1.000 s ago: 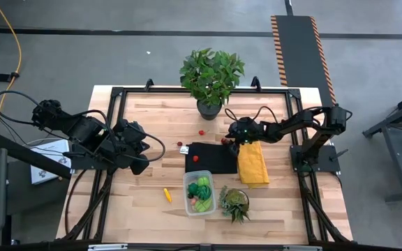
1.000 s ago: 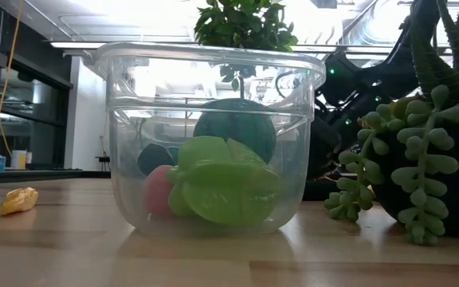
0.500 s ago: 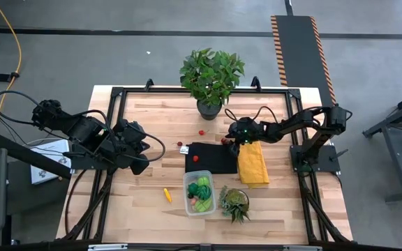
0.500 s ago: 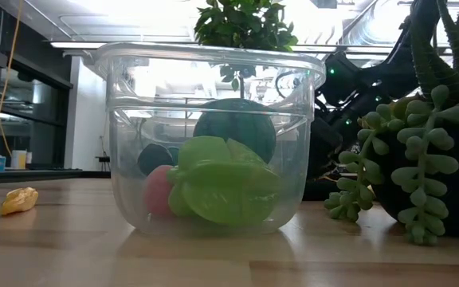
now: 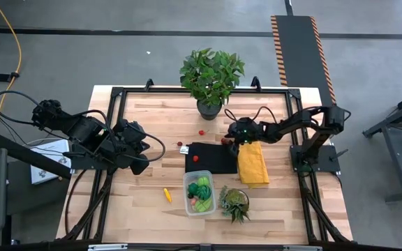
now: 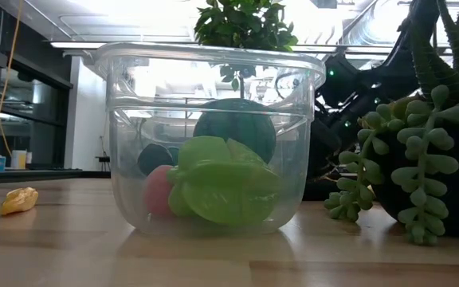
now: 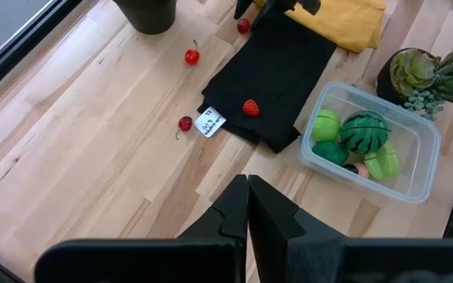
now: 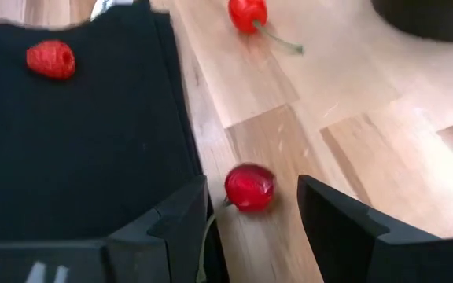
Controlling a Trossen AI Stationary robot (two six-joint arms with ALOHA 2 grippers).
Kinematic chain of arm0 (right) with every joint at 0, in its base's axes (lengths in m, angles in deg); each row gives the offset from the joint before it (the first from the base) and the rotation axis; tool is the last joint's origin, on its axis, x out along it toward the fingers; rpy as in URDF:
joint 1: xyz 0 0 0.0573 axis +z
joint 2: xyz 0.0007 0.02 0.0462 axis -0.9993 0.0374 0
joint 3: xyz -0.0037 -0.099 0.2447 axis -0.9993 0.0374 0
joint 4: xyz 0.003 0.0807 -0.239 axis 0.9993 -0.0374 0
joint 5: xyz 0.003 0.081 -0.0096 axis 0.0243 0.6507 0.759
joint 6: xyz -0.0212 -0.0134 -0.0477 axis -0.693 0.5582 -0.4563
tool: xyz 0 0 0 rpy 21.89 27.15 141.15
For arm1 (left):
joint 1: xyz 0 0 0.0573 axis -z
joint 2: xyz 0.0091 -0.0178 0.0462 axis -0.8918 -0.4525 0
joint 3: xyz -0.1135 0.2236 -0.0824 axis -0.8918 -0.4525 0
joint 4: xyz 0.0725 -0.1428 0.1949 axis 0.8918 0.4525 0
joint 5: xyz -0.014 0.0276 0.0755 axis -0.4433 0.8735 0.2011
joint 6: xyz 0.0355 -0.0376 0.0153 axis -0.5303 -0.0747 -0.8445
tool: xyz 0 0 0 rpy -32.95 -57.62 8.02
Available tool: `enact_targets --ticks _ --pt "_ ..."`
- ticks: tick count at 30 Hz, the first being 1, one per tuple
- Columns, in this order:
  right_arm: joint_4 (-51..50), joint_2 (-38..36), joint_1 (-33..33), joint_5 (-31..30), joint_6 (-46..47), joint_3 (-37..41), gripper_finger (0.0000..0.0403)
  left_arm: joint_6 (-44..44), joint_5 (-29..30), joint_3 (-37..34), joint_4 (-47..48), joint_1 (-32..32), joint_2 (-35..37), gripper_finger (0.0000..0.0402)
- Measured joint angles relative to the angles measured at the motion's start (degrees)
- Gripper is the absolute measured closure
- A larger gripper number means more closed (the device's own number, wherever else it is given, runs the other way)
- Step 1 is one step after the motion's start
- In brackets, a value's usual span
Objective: Pick and placing Produce into tupperware
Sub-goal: Put the right cherry into the bin
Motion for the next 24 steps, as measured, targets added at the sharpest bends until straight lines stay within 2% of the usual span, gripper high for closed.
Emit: enact_targets --ticks 10,24 --pt "3.37 2.36 0.0 0.61 0.96 0.0 0.0215 0.15 -0.02 0.0 -0.01 0.0 0.0 0.0401" --pt "4.31 2.45 0.0 0.74 0.95 0.02 0.0239 0.15 -0.07 0.01 0.0 0.01 0.0 0.0401"
